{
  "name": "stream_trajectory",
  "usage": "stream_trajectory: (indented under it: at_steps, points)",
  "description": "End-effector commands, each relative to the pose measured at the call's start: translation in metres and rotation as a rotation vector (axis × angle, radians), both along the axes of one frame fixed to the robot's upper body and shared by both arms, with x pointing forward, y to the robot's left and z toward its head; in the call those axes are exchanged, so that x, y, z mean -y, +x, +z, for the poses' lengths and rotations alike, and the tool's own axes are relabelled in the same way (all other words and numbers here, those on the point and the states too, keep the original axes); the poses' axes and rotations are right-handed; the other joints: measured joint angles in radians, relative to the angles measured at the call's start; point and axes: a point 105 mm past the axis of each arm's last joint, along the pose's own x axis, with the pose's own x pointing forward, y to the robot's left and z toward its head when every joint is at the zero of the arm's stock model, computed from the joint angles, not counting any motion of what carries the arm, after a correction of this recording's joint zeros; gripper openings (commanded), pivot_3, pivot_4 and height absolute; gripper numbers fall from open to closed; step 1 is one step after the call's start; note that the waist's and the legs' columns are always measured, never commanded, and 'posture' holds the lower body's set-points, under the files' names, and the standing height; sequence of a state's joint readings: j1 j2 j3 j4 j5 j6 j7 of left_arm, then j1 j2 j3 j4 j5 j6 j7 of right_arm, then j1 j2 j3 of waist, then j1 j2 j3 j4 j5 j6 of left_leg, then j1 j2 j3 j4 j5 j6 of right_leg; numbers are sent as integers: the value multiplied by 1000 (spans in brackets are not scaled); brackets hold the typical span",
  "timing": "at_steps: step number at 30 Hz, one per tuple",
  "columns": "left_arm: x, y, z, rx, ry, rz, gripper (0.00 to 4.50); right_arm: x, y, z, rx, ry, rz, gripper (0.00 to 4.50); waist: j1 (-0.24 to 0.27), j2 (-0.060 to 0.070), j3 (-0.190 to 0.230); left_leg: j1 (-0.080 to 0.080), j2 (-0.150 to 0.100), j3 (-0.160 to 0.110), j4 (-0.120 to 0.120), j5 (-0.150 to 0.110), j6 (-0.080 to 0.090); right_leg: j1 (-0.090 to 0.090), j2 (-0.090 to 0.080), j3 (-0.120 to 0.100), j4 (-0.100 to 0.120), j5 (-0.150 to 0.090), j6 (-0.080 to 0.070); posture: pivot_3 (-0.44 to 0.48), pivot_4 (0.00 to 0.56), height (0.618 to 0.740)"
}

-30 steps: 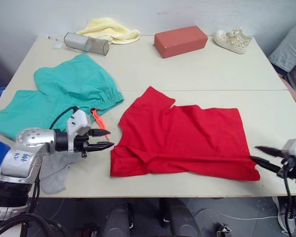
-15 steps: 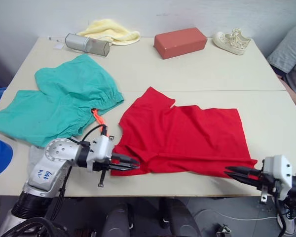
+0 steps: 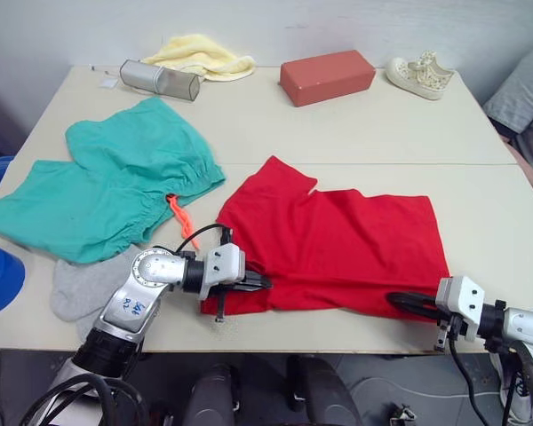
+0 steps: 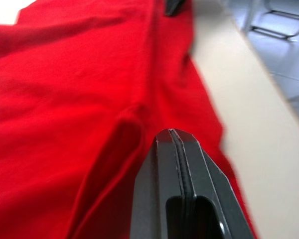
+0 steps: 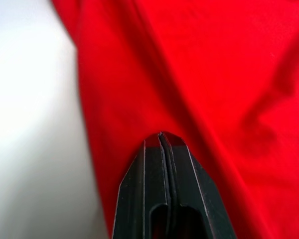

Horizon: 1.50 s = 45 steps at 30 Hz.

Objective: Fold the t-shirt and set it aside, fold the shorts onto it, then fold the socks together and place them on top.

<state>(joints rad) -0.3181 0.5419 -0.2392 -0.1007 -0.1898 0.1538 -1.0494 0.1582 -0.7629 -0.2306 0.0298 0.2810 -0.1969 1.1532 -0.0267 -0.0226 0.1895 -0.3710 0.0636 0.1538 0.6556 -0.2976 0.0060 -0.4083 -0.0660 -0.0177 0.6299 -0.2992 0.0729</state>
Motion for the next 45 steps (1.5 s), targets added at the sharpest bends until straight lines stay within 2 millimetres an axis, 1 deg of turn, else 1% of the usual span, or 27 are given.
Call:
stream_trajectory:
  at_steps: [1, 2, 6, 7, 9, 11, 12, 13, 14, 15, 16, 17, 18, 19, 20, 21, 23, 26, 28, 29, 30, 34, 38, 41, 42, 43, 45]
  points:
    - [-5, 15, 8, 12, -45, 109, 5, 8, 11, 7, 55, 12, -74, 23, -1, 0, 0, 0, 0, 0, 0, 0, 0, 0, 0, 0, 0, 0, 0, 0, 150, 740]
    - [-6, 18, 8, 9, -45, 130, 5, 11, 13, 7, 62, 10, -92, 23, -2, 0, 0, 0, 0, 0, 0, 0, 0, 0, 0, 0, 1, 0, 0, 0, 150, 740]
    - [-20, 27, -3, 9, 4, 217, 5, 37, 20, 0, 69, -89, -211, 23, -1, 0, 0, 1, 0, 0, 1, 0, 0, 0, 0, 0, 2, 0, 0, 0, 150, 740]
    - [-22, 27, -5, 9, 11, 224, 5, 40, 21, -1, 73, -97, -230, 23, -1, 0, 0, 1, 0, 0, 1, 1, -1, 0, 0, 0, 2, 0, 0, 0, 150, 740]
    - [-28, 30, -8, 19, 21, 260, 5, 53, 26, 3, 104, -99, -302, 23, -1, -1, -1, 1, 0, 0, 1, 1, -2, 0, -1, 0, 2, 0, 0, 0, 150, 740]
    - [-36, 32, -4, 39, 7, 288, 5, 68, 29, 14, 146, -83, -378, 23, 0, -1, -1, 1, 0, 0, 1, 1, -2, 0, -2, 0, 2, 0, 0, 0, 150, 740]
    - [-38, 32, -2, 44, 0, 294, 5, 72, 29, 17, 154, -74, -400, 23, 0, -1, -1, 0, -1, 0, 1, 1, -2, 0, -3, 0, 2, 0, 0, 0, 150, 740]
    - [-41, 30, 5, 41, -49, 294, 5, 74, 27, 26, 171, -33, -402, 23, 0, -1, -1, 0, -1, 0, 1, 1, -2, 0, -3, -1, 2, 0, 0, 0, 150, 740]
    - [-44, 28, 13, 29, -96, 286, 5, 73, 23, 34, 178, 13, -391, 23, 0, -1, -1, 0, -1, 0, 1, 1, -2, 0, -3, -1, 2, 0, 0, 0, 150, 740]
    - [-46, 23, 20, 29, -129, 256, 5, 67, 15, 43, 180, 77, -341, 23, 0, 0, -1, 0, -1, 0, 1, 1, -2, 0, -3, -1, 2, 0, 0, 0, 150, 740]
    - [-51, 18, 24, 46, -125, 226, 383, 61, 4, 48, 145, 116, -288, 175, 0, 0, -1, 0, 0, 0, 0, 1, -2, 0, -3, -1, 2, 0, 0, 0, 150, 740]
    - [-54, 14, 25, 58, -112, 207, 571, 56, -3, 50, 115, 137, -251, 368, 0, 0, -1, 1, 0, 0, -1, 1, -1, 0, -3, -1, 1, 0, 0, 0, 150, 740]
    - [-57, 9, 27, 66, -105, 178, 855, 52, -10, 52, 100, 136, -217, 558, 0, 0, -1, 1, 0, 0, -3, 0, -1, 0, -3, -1, 1, 0, -1, 0, 150, 740]
    - [-59, 6, 28, 68, -103, 162, 1181, 51, -14, 53, 92, 131, -201, 948, -2, 0, -1, 2, 0, 0, -4, 0, 0, 0, -3, -2, 1, 0, -1, 0, 150, 740]
    - [-62, -3, 33, 99, -89, 110, 1442, 48, -23, 55, 76, 102, -165, 1185, -3, 0, -1, 2, 0, 0, -4, 0, 0, 0, -3, -2, 1, 0, -1, 0, 150, 740]
    - [-64, -11, 37, 145, -69, 57, 1744, 45, -32, 55, 62, 63, -129, 1530, -3, 0, -1, 2, 0, 0, -4, 0, 0, 0, -3, -2, 1, 0, -1, 0, 150, 740]
    - [-66, -19, 40, 196, -32, 8, 2346, 43, -42, 54, 27, 25, -92, 2186, -1, 1, -1, 2, 0, 0, -5, 0, 0, 0, -3, -2, 0, 0, -1, 0, 150, 740]
    - [-67, -30, 32, 242, 56, -61, 3262, 43, -56, 43, -24, -72, -32, 3206, 0, 1, -2, 2, 0, 0, -5, 0, 1, 0, -3, -2, -1, 0, -1, 0, 150, 740]
    - [-67, -34, 22, 243, 104, -73, 3911, 45, -58, 34, -30, -123, -30, 3922, 0, 1, -2, 2, -1, 1, -5, 0, 2, 1, -4, -2, -2, 0, -1, 0, 150, 740]
    - [-66, -36, 19, 241, 113, -75, 3928, 47, -57, 31, -26, -139, -34, 4199, 0, 1, -2, 2, -1, 1, -5, 0, 2, 1, -4, -2, -3, 0, -2, 0, 150, 740]
    - [-64, -38, 11, 234, 144, -75, 3928, 50, -52, 25, -25, -162, -56, 4487, -1, 1, -2, 2, -1, 1, -5, 0, 2, 1, -4, -2, -3, 0, -2, 0, 150, 740]
    - [-61, -43, -4, 204, 207, -68, 3928, 61, -39, 7, -48, -240, -91, 4487, -3, -1, -2, 1, -1, 1, -5, 0, 2, 0, -4, -1, -3, 0, -2, 0, 150, 740]
    - [-65, -43, -11, 195, 253, -35, 3928, 63, -32, -1, -56, -259, -92, 4487, -3, -1, -3, 2, -1, 1, -7, 0, 2, -1, -4, -2, -3, 0, -3, 0, 150, 740]
    - [-68, -39, -17, 199, 284, 13, 3928, 63, -29, -5, -57, -274, -86, 4487, -3, -5, -5, 3, 0, 1, -6, 0, 2, 0, -4, -2, -3, 0, -3, 0, 150, 740]
    - [-70, -38, -20, 191, 293, 29, 3928, 63, -28, -6, -53, -278, -86, 4120, -3, -6, -6, 3, 0, 1, -6, 0, 2, 0, -4, -2, -3, 0, -3, 0, 150, 740]
    - [-71, -37, -23, 182, 301, 41, 3928, 63, -26, -6, -46, -284, -83, 3924, -3, -8, -7, 3, 0, 1, -6, 0, 2, 1, -5, -2, -3, 0, -4, 0, 150, 740]
    - [-72, -34, -26, 182, 309, 64, 3528, 63, -26, -7, -40, -297, -72, 3247, -3, -9, -9, 4, -1, 1, -6, 0, 3, 2, -5, -2, -3, 0, -4, 0, 150, 740]
